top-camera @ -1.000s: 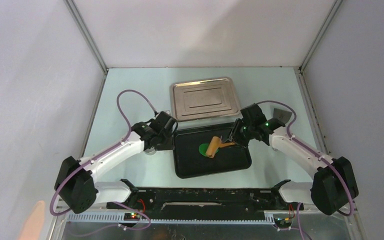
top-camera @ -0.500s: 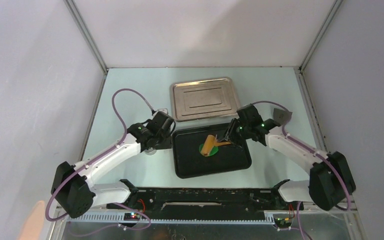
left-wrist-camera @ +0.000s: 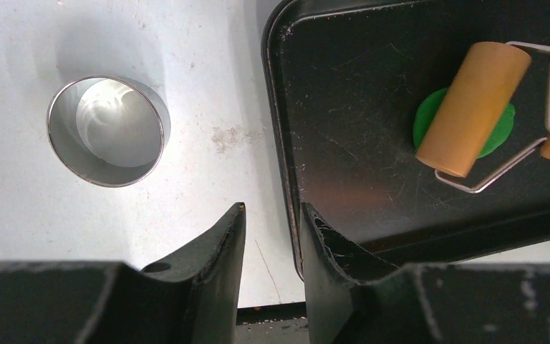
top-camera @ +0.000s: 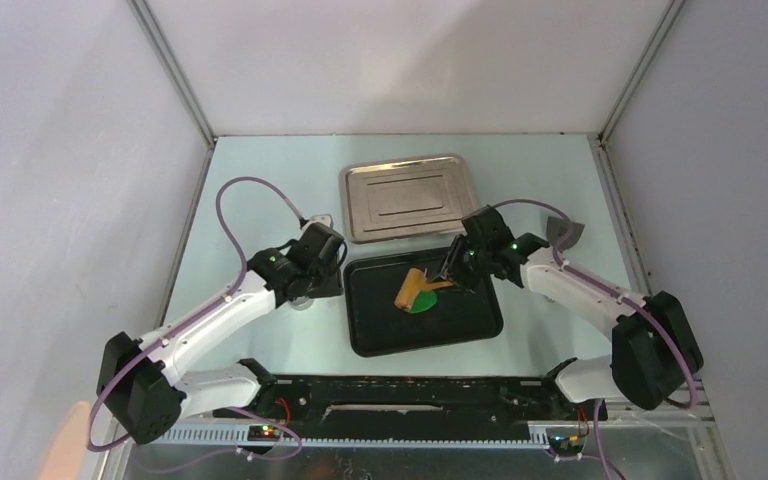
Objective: Roll out the dumpling wrappers from the dough
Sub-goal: Flatten out the dough on the work surface.
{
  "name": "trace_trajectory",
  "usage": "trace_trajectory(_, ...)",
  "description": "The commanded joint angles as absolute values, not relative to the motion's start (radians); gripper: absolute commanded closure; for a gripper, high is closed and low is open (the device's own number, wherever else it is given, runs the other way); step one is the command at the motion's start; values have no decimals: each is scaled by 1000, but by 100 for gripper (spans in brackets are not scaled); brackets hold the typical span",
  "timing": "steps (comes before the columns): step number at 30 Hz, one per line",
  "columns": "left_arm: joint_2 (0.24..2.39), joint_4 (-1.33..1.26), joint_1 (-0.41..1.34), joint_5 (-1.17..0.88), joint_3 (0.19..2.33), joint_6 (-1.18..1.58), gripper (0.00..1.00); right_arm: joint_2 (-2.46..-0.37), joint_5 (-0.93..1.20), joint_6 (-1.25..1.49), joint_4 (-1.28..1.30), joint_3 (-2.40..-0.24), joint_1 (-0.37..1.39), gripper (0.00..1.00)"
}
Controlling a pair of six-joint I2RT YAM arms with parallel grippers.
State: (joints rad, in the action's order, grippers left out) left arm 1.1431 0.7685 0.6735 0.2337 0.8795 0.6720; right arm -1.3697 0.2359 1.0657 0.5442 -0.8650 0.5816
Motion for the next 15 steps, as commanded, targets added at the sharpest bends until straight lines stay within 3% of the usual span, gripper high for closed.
trace_trajectory(1, 1115, 754, 669, 259, 901, 663, 63, -1455, 56, 1037, 802, -781, 634, 100)
trace_trajectory(10, 1129, 739, 668, 254, 903, 665, 63, -1211, 0, 996, 975, -716, 574, 100)
trace_trajectory(15, 1127, 737, 669, 249, 901, 667, 63, -1340, 14, 974, 905, -775, 580, 100)
